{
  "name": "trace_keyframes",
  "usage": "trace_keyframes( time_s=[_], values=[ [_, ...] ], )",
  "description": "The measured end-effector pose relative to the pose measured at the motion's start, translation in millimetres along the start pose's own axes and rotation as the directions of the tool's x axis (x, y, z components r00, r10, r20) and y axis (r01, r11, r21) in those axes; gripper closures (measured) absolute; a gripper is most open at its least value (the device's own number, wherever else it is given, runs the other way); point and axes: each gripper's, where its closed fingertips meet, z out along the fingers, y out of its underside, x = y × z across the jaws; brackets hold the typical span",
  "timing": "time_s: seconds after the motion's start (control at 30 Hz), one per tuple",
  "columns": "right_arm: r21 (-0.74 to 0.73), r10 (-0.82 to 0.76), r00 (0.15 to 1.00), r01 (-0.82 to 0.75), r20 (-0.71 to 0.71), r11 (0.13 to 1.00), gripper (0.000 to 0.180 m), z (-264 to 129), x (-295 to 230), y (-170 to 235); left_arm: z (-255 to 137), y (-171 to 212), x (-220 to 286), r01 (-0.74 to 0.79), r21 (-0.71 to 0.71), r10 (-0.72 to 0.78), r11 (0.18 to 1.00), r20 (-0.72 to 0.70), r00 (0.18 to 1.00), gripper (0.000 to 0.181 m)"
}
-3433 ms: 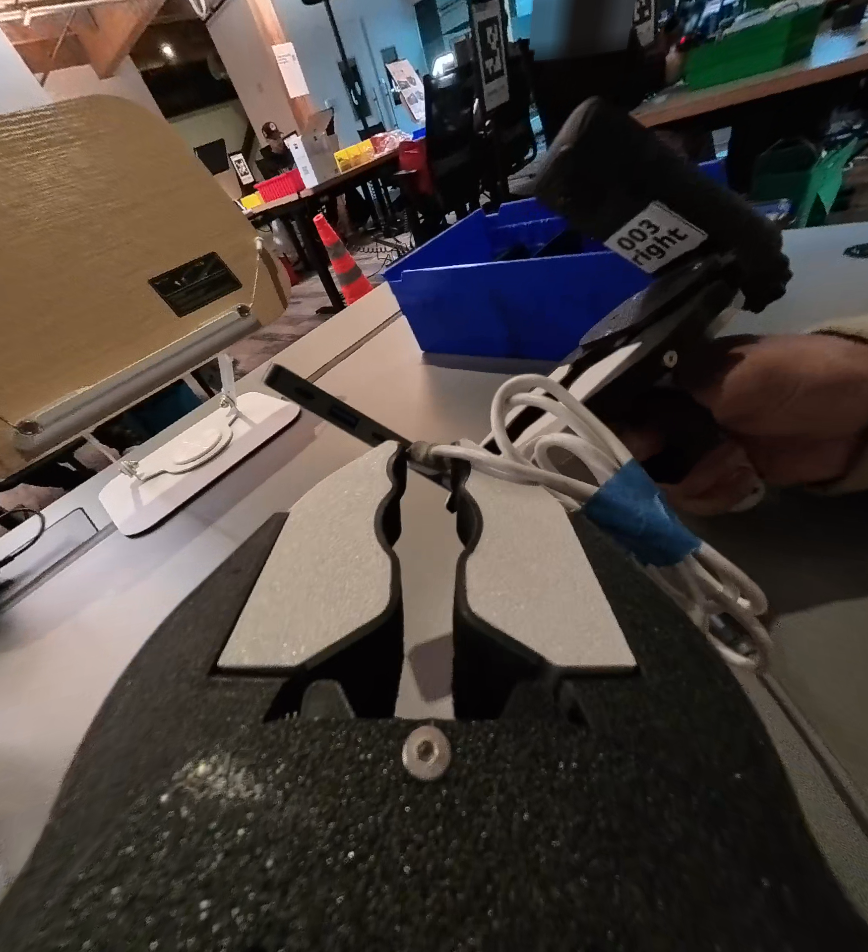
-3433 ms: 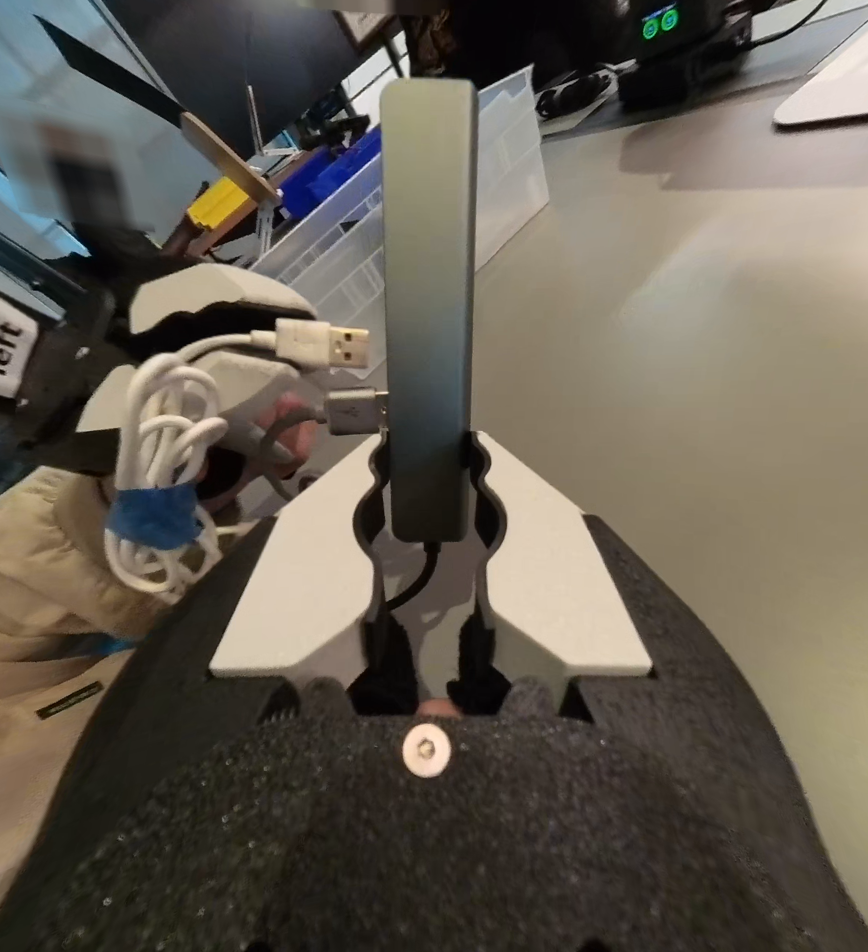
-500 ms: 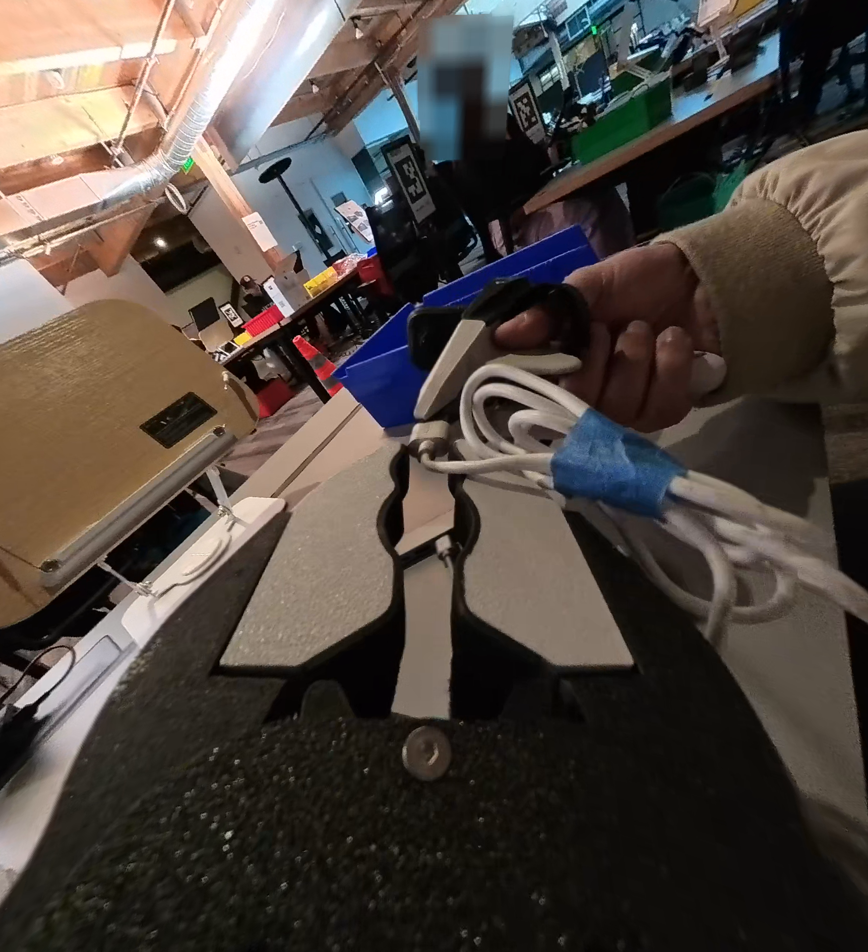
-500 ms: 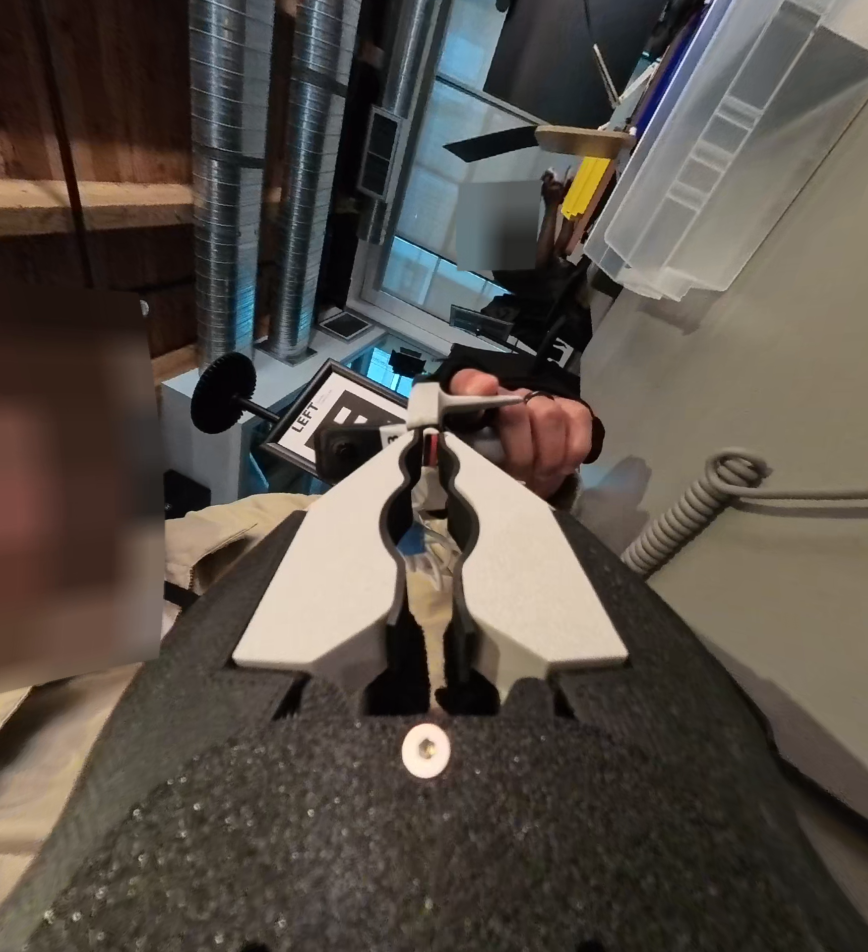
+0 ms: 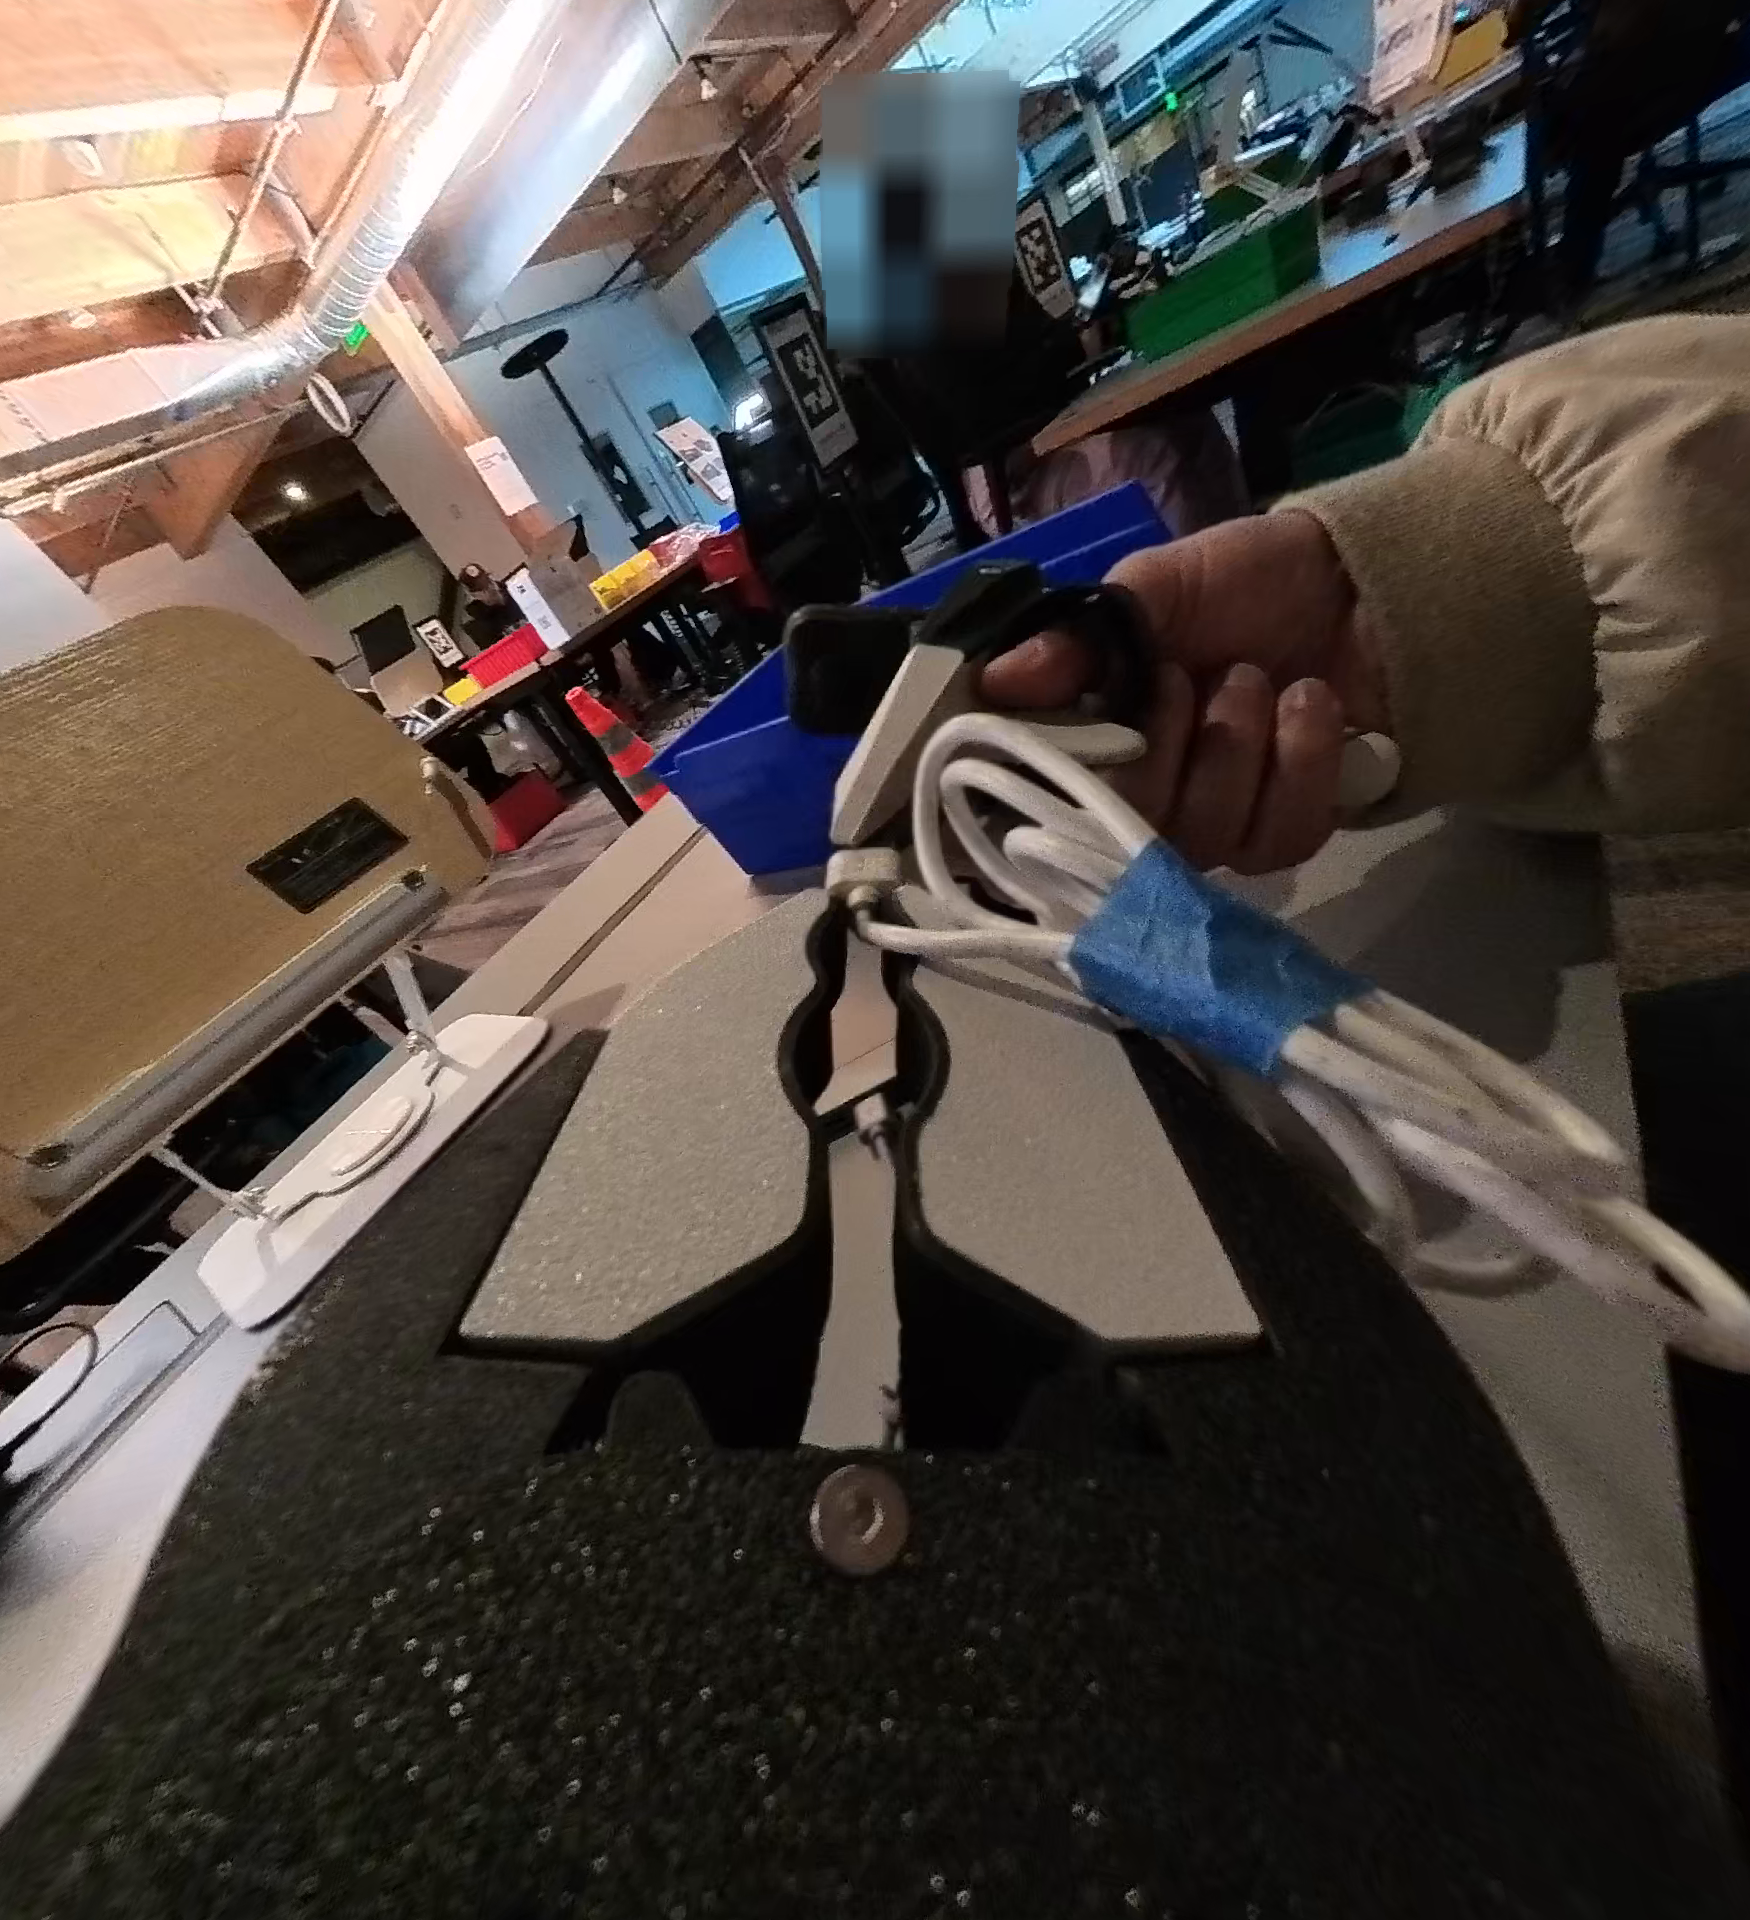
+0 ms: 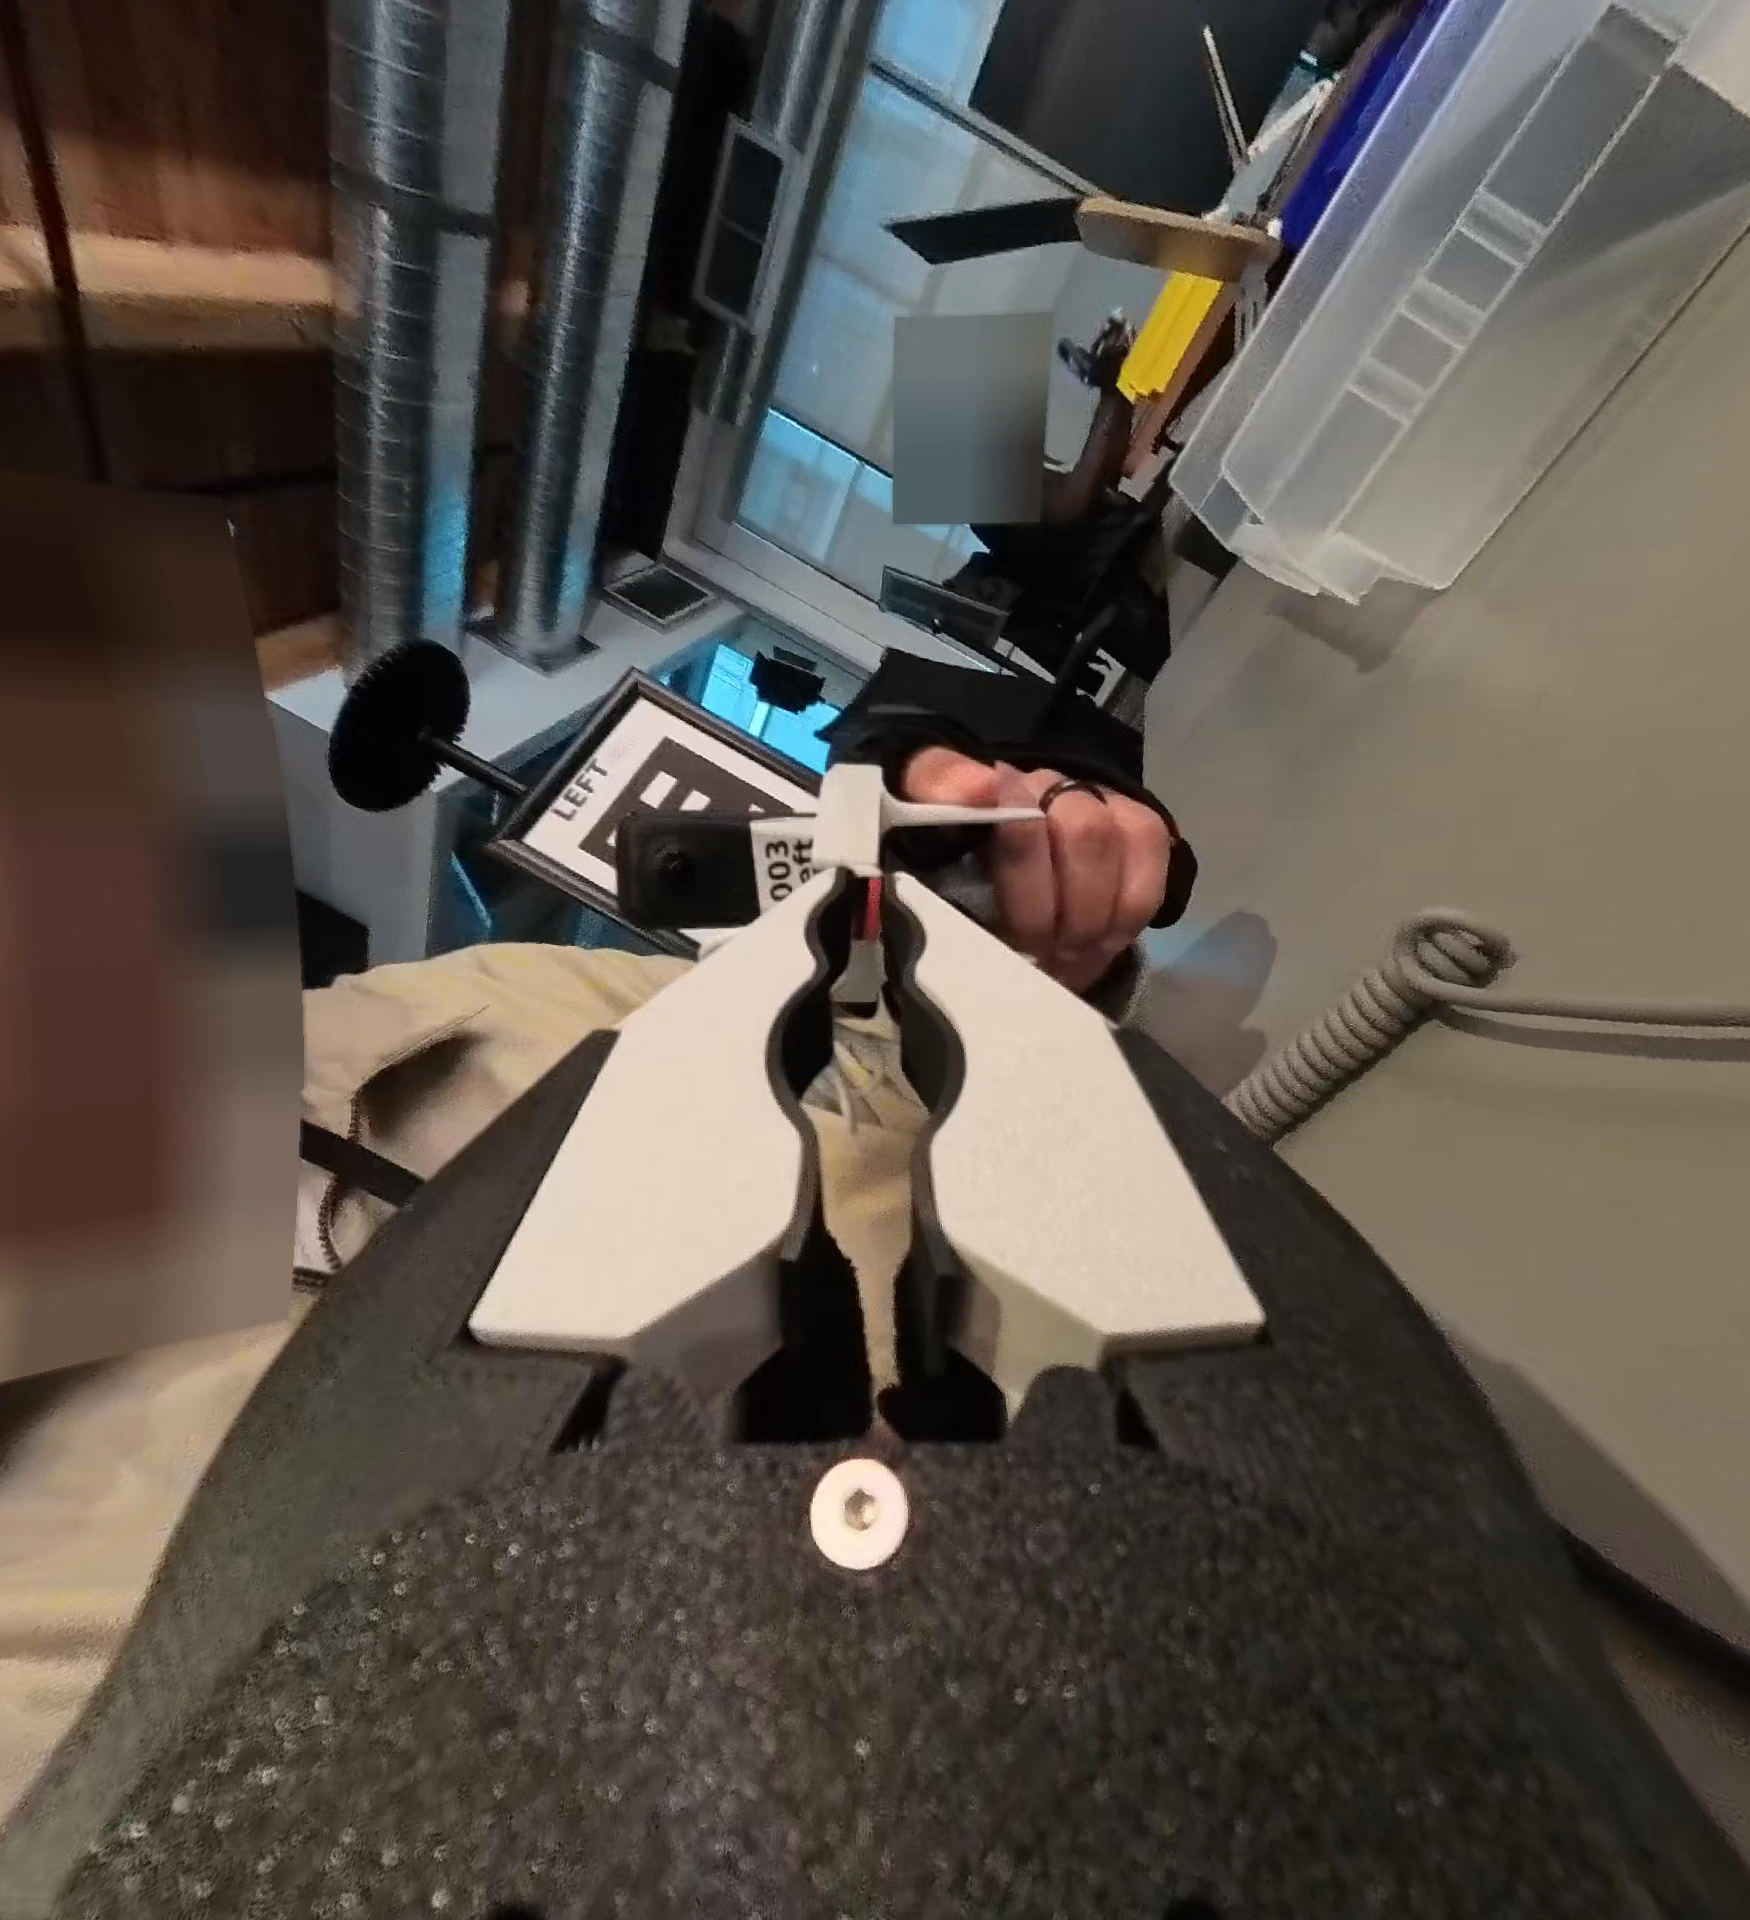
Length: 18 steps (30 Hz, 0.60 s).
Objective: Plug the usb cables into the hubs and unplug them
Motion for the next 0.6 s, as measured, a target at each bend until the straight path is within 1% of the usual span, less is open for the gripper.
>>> trace_keyframes(
  time_s=[0.17, 0.27, 0.33, 0.37, 0.4, 0.43, 0.47, 0.5, 0.53, 0.57, 0.6],
  values=[
    [-0.011, 0.005, 0.999, -0.005, -0.036, 1.000, 0.176, -3.3, 6.5, 1.8, 1.8, 6.4, 3.4, -0.005, -0.040, 0.004, 0.999, -0.030, 1.000, 0.175],
    [0.006, -0.005, 0.997, 0.006, -0.074, 1.000, 0.175, -3.9, 12.2, -0.9, 2.6, 11.6, 0.4, 0.001, -0.075, -0.003, 0.997, -0.025, 1.000, 0.175],
    [0.017, -0.074, 0.986, 0.077, -0.146, 0.997, 0.174, -10.9, 19.4, -7.1, 2.6, 17.2, -5.3, 0.012, -0.100, -0.012, 0.995, 0.002, 1.000, 0.175],
    [0.005, -0.146, 0.962, 0.151, -0.230, 0.989, 0.170, -20.5, 27.3, -12.1, 1.8, 22.5, -11.3, 0.023, -0.121, -0.019, 0.992, 0.028, 0.999, 0.175],
    [-0.041, -0.244, 0.901, 0.246, -0.359, 0.969, 0.160, -34.6, 41.2, -16.8, 0.8, 29.5, -16.3, 0.040, -0.146, -0.034, 0.989, 0.043, 0.999, 0.175],
    [-0.111, -0.349, 0.791, 0.341, -0.502, 0.933, 0.152, -52.8, 58.0, -22.4, -0.6, 36.7, -21.7, 0.061, -0.168, -0.052, 0.984, 0.059, 0.997, 0.175],
    [-0.204, -0.442, 0.643, 0.413, -0.625, 0.888, 0.148, -72.8, 74.6, -27.9, -2.5, 43.2, -28.1, 0.080, -0.183, -0.066, 0.980, 0.083, 0.994, 0.175],
    [-0.296, -0.506, 0.494, 0.442, -0.708, 0.847, 0.144, -91.1, 88.3, -31.5, -4.0, 48.7, -33.5, 0.101, -0.195, -0.083, 0.976, 0.100, 0.992, 0.175],
    [-0.374, -0.538, 0.363, 0.433, -0.761, 0.820, 0.140, -106.3, 100.2, -32.9, -5.4, 53.5, -38.4, 0.123, -0.205, -0.100, 0.971, 0.117, 0.988, 0.175],
    [-0.431, -0.552, 0.266, 0.399, -0.791, 0.809, 0.136, -116.3, 109.9, -32.3, -6.5, 57.5, -43.3, 0.143, -0.211, -0.116, 0.967, 0.136, 0.984, 0.175],
    [-0.458, -0.561, 0.223, 0.382, -0.797, 0.803, 0.133, -116.6, 115.3, -31.0, -7.4, 61.2, -46.6, 0.165, -0.217, -0.134, 0.962, 0.149, 0.980, 0.175]
  ],
)
